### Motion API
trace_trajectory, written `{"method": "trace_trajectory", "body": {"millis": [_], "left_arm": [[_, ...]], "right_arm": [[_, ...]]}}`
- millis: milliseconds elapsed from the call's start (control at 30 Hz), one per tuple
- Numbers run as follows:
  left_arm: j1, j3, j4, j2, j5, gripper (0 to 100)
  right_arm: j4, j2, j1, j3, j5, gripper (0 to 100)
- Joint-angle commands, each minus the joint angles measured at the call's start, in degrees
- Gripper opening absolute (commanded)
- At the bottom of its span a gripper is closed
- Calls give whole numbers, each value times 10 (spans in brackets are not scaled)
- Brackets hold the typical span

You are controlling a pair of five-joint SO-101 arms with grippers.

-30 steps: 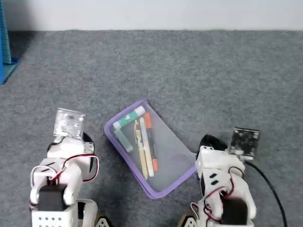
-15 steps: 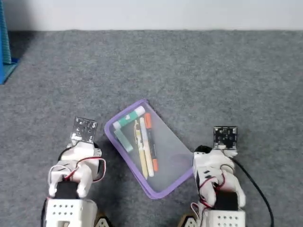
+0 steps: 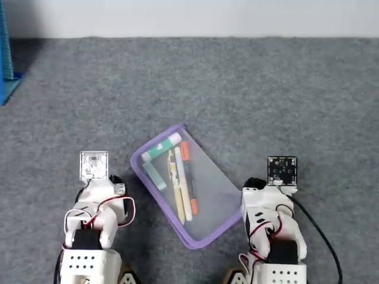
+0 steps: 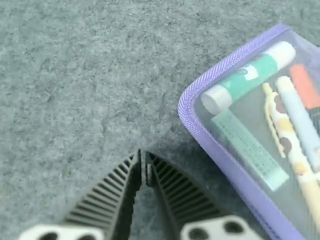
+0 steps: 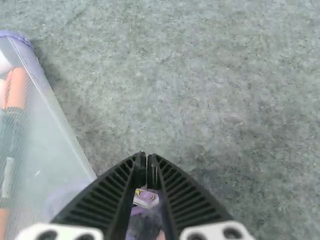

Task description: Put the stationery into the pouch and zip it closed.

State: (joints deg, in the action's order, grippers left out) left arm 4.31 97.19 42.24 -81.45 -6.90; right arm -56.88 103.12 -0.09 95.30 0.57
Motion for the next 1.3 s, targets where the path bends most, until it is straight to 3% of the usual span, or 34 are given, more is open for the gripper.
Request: {"method": "trace_trajectory", "body": {"millis": [0, 133, 333, 1267], "left_arm": [[4, -5, -15, -8, -6, 13], [4, -5, -15, -8, -6, 13], [4, -5, -15, -8, -6, 13], [4, -5, -15, -8, -7, 13]], "right_arm": [[9, 8, 7, 11, -5, 8], [-15, 8, 5, 11, -5, 8], [-186, 10, 4, 11, -3, 8], [-182, 8, 2, 11, -4, 8]]}}
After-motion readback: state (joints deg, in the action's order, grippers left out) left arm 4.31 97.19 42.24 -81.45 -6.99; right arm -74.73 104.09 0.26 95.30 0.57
